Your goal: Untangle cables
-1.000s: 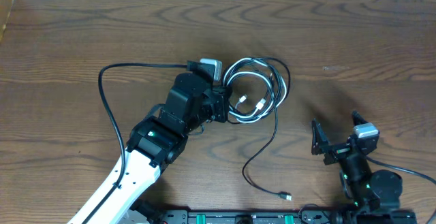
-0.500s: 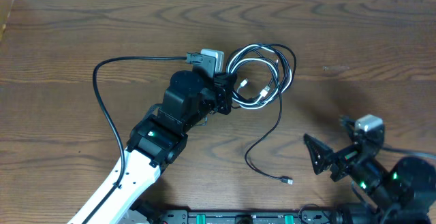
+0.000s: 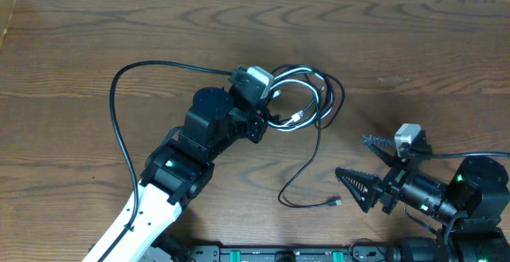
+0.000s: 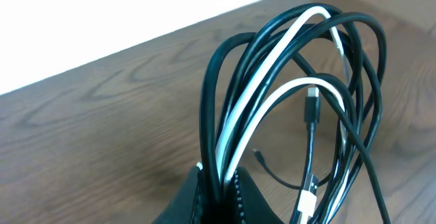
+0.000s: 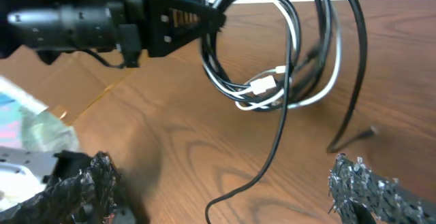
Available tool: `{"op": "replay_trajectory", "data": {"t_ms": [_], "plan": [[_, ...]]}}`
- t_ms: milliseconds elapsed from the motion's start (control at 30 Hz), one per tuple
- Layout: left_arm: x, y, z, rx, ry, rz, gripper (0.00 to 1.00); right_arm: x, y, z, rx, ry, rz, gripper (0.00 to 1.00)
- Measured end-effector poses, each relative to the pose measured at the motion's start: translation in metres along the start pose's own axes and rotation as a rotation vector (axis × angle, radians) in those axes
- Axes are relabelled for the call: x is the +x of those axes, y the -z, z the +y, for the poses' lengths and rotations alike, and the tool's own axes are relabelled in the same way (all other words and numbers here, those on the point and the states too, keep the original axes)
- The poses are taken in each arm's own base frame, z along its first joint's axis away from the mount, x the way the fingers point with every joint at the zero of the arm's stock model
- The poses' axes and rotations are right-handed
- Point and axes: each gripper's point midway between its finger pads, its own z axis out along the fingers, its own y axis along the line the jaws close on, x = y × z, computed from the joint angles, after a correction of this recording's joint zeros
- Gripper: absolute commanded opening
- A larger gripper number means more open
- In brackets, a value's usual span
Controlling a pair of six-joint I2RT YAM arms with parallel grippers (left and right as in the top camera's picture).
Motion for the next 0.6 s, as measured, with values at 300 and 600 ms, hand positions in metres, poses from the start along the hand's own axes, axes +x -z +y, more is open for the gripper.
{"op": "replay_trajectory", "data": {"t_ms": [300, 600], "plan": [[0.022, 0.011, -0.008, 0.048, -0.208, 0.088, 0.07, -0.018, 0.001, -0.005, 0.037, 0.051, -0.064, 0.99], [0.019, 0.033, -0.019, 0.099, -0.367, 0.061, 0.07, -0.028, 0.010, -0.052, 0.316, 0.002, -0.124, 0.99]]}}
